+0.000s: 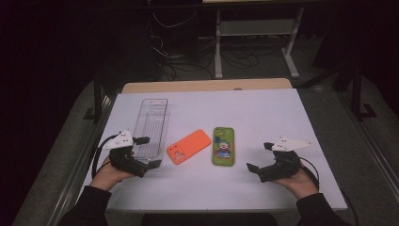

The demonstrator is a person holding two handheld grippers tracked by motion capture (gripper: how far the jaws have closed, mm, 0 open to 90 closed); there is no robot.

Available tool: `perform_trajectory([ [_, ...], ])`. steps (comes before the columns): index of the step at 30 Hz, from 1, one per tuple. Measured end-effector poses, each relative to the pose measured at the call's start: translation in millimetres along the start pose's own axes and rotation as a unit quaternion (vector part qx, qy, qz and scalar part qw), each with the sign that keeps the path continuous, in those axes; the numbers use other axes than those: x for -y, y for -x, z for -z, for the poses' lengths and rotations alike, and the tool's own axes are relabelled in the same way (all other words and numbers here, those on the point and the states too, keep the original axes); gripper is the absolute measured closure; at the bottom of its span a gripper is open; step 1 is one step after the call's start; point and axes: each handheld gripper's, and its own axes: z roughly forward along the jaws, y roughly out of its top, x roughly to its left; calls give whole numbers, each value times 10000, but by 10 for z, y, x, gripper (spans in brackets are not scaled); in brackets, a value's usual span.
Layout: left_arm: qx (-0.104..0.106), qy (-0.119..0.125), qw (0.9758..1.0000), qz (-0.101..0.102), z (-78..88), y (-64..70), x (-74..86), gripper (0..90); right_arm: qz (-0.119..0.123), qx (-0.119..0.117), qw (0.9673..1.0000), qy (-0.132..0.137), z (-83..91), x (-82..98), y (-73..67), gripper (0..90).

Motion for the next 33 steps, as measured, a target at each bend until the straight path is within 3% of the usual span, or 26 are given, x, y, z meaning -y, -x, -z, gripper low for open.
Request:
perform_trajectory([
  [17, 150, -17, 9999, -77, -123, 54, -90, 0, 41, 91, 9999, -127, -104, -176, 46, 0],
  [20, 187, -109, 9996, -170, -149, 87, -110, 0, 53, 39, 9998, -172, -157, -236, 47, 17],
  [21, 214, -45, 9997, -100, -163, 105, -109, 0, 43, 14, 9998, -176, -175, -253, 47, 18],
  [28, 264, -12, 9996, -126, -183, 124, -124, 0, 40, -74, 9996, -288, -324, -365, 31, 42],
  [33, 263, -12, 9996, -103, -187, 140, -125, 0, 89, -129, 9991, -392, -447, -449, -1, 105],
])
